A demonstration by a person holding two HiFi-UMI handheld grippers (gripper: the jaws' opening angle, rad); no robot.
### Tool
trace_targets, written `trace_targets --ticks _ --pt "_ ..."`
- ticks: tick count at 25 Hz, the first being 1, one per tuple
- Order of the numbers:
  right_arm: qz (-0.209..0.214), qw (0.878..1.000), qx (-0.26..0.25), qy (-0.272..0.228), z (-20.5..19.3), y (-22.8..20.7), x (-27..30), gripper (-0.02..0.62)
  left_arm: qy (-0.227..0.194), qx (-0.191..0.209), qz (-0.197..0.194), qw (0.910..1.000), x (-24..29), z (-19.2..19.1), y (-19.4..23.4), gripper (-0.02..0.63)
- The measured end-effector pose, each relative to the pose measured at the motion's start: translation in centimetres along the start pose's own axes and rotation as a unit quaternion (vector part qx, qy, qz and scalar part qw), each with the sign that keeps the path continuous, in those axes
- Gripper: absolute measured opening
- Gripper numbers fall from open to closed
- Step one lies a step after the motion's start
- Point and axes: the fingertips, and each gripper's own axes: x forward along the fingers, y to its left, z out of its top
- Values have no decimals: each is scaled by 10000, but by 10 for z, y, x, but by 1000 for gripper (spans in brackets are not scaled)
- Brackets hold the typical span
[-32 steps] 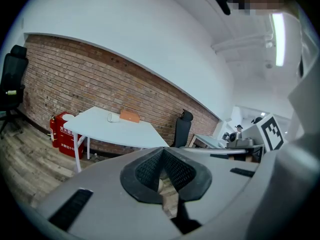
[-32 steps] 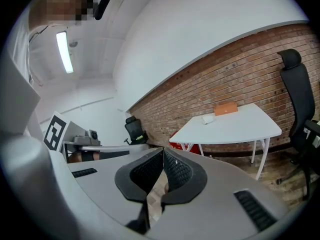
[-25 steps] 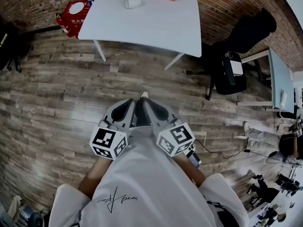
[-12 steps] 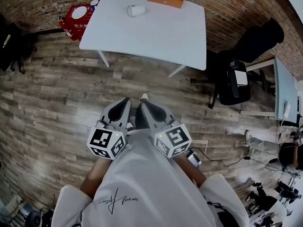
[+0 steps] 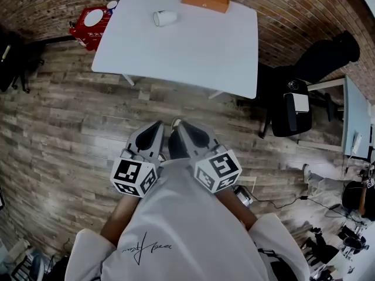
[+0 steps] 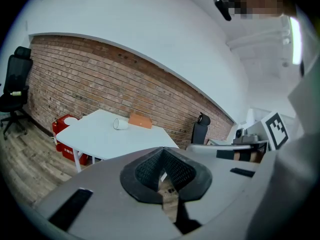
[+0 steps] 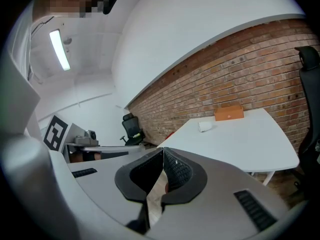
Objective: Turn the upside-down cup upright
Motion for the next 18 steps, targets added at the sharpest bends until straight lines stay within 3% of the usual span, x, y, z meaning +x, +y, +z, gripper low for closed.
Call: trace_targets --ticks 18 --pt "349 9991 -223 112 49 -89 60 21 81 47 493 9987 102 39 28 9"
